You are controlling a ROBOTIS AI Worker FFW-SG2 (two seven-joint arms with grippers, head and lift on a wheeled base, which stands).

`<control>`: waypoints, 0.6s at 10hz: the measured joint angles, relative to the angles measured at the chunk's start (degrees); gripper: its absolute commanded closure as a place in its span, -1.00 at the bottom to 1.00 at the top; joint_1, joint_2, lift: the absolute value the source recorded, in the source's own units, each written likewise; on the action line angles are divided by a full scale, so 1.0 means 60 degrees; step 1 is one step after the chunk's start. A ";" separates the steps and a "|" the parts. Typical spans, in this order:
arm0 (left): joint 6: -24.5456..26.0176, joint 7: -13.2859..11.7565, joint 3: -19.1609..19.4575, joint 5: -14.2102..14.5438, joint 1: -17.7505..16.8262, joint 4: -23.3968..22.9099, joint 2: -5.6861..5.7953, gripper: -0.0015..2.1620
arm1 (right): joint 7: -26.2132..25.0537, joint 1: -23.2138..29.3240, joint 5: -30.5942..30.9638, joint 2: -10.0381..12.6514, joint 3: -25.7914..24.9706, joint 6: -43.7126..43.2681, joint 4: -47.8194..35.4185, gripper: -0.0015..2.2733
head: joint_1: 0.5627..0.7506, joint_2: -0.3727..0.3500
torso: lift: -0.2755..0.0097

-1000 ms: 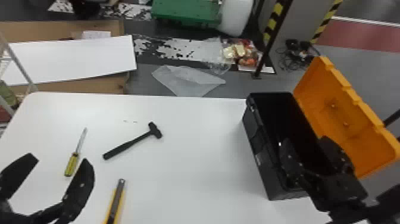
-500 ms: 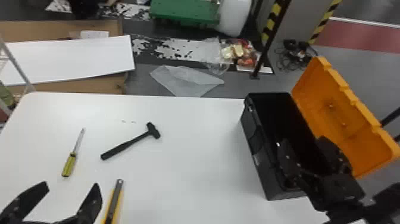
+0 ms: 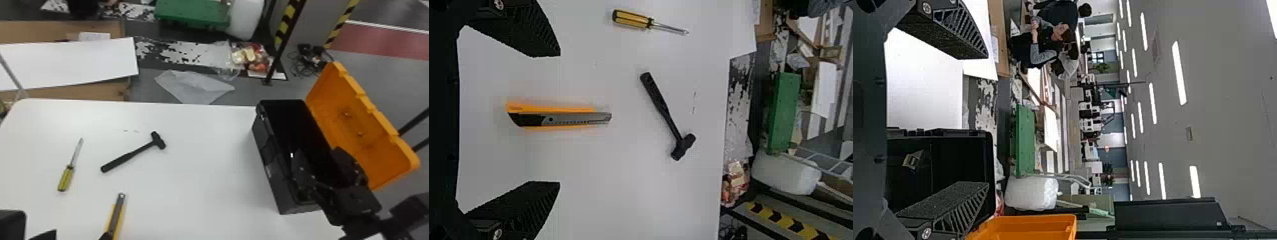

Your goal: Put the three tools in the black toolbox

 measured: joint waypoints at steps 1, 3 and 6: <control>0.1304 -0.0009 0.0134 0.0203 -0.0560 0.0072 -0.0011 -0.93 | 0.0000 -0.0008 -0.0027 -0.0018 0.0000 -0.0052 0.0045 -0.92 | 0.41 -0.50 | 0.54; 0.3276 -0.0008 0.0321 0.0385 -0.1516 0.0303 -0.0031 -0.93 | 0.0000 -0.0030 -0.0074 -0.0058 -0.0002 -0.0170 0.0133 -0.92 | 0.41 -0.46 | 0.54; 0.4848 -0.0007 0.0437 0.0706 -0.2516 0.0694 -0.0053 -0.92 | 0.0000 -0.0076 -0.0104 -0.0111 -0.0006 -0.0340 0.0264 -0.92 | 0.41 -0.46 | 0.54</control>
